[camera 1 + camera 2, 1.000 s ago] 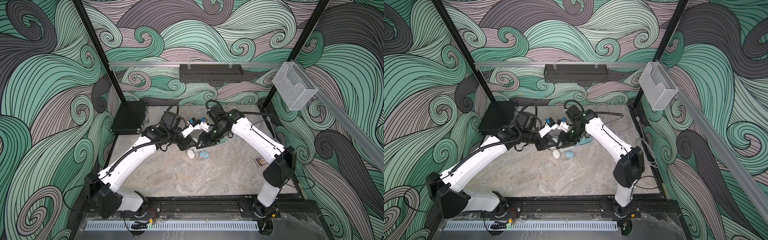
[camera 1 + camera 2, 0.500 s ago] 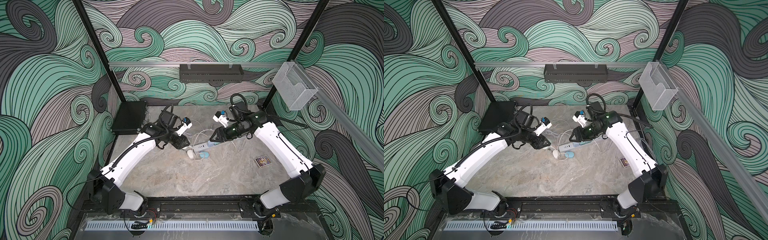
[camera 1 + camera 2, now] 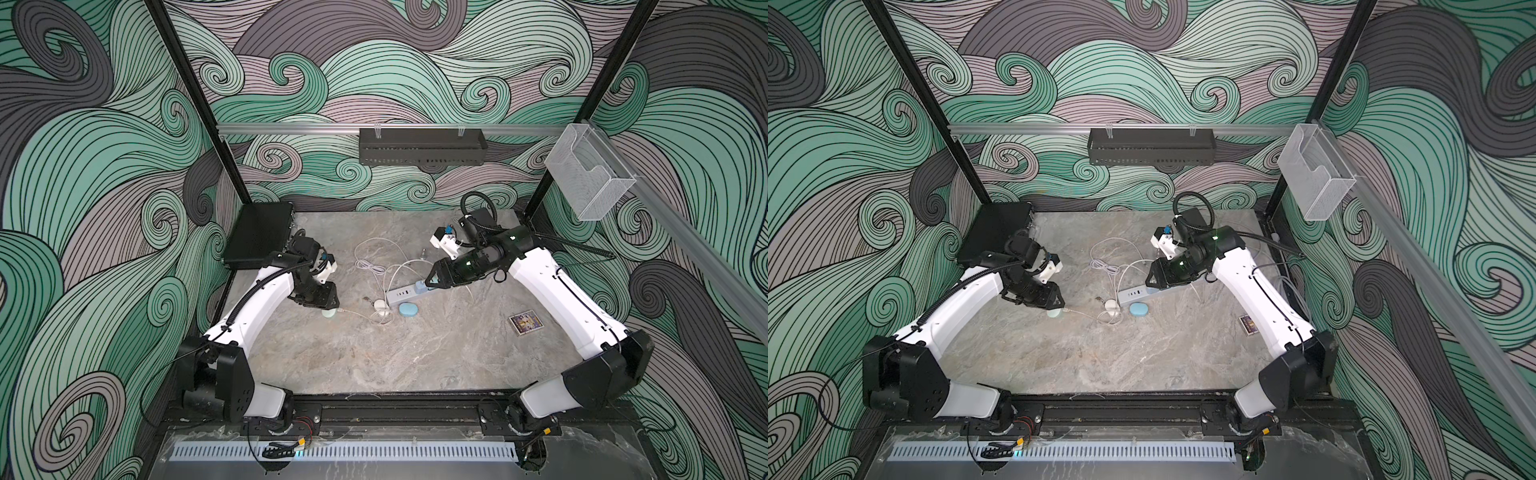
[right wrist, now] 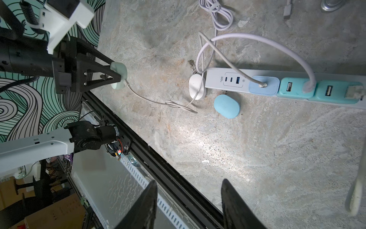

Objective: Charge the bluetooth headset
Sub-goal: Place the bluetooth headset at the center of the board.

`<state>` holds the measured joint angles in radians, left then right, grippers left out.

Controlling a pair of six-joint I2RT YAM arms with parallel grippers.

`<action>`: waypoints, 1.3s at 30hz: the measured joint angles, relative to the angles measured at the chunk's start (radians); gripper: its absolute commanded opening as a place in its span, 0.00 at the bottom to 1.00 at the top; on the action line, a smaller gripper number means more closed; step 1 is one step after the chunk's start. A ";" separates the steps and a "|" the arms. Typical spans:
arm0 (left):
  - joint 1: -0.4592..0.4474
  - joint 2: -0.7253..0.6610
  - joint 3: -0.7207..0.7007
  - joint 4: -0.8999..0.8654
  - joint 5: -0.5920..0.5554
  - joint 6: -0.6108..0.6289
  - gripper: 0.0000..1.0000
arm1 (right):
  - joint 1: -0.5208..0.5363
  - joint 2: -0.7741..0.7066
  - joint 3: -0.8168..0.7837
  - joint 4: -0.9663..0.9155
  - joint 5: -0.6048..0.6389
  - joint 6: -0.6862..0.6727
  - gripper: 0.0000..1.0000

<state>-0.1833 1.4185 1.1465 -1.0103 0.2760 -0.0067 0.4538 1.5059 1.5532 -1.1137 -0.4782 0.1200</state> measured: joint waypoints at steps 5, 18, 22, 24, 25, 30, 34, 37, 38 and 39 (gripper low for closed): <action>0.084 0.074 -0.039 0.032 -0.028 -0.055 0.00 | 0.000 -0.005 -0.005 0.001 0.028 0.003 0.53; 0.360 0.224 -0.055 0.218 -0.072 -0.169 0.00 | -0.013 -0.005 -0.006 0.000 0.082 0.009 0.53; 0.389 0.276 -0.055 0.256 -0.063 -0.196 0.00 | -0.021 -0.005 -0.006 0.001 0.085 0.009 0.53; 0.389 0.297 -0.055 0.271 -0.053 -0.207 0.00 | -0.022 -0.005 -0.006 0.004 0.085 0.011 0.53; 0.389 0.309 -0.055 0.277 -0.047 -0.211 0.00 | -0.022 -0.005 -0.006 0.005 0.085 0.011 0.53; 0.389 0.364 -0.040 0.286 -0.029 -0.226 0.07 | -0.022 -0.005 -0.011 0.018 0.085 0.014 0.54; 0.390 0.369 -0.034 0.288 -0.022 -0.237 0.38 | -0.023 -0.006 -0.024 0.025 0.085 0.015 0.54; 0.390 0.364 -0.035 0.296 -0.008 -0.241 0.52 | -0.026 -0.010 -0.033 0.027 0.085 0.015 0.53; 0.390 0.357 -0.037 0.301 -0.002 -0.242 0.54 | -0.027 -0.013 -0.036 0.028 0.085 0.015 0.53; 0.390 0.343 -0.039 0.306 0.007 -0.241 0.56 | -0.029 -0.015 -0.039 0.029 0.085 0.015 0.53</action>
<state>0.2066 1.7611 1.1072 -0.7048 0.2829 -0.2478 0.4248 1.4906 1.5139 -1.0851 -0.3931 0.1352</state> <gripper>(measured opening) 0.522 0.535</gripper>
